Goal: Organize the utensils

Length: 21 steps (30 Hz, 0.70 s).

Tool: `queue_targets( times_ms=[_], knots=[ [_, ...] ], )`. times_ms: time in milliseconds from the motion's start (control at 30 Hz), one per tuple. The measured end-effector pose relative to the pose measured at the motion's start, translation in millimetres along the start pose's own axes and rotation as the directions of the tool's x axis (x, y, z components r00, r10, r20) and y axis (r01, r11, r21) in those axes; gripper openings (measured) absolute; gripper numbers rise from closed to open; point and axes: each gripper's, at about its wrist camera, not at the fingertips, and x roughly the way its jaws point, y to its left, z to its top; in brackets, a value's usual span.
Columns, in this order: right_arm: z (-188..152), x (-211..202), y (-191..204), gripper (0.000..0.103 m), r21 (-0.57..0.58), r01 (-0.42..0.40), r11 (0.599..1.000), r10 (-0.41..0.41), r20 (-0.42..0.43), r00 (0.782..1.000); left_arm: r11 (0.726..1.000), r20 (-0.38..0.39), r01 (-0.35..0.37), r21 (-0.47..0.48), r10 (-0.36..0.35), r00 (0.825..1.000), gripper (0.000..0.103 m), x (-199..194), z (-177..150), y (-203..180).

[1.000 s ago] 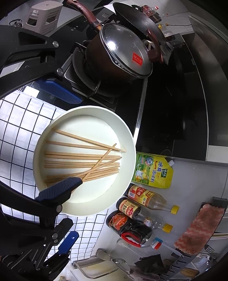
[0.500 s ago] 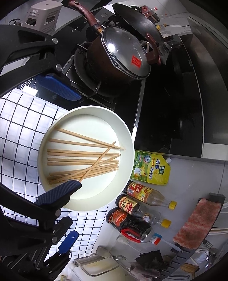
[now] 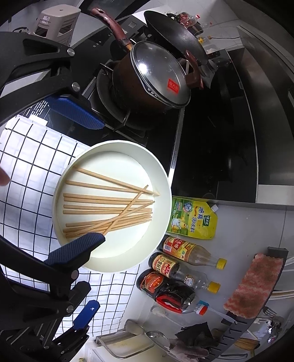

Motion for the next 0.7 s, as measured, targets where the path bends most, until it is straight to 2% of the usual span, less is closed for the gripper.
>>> queue_targets(
  times_ms=[700],
  knots=[
    [-0.6, -4.0, -0.9, 0.048, -0.006, 0.001, 1.000, -0.001, 0.004, 1.000, 1.000, -0.005, -0.013, -0.016, 0.013, 1.000, 0.091, -1.1, -0.2, 0.5]
  ],
)
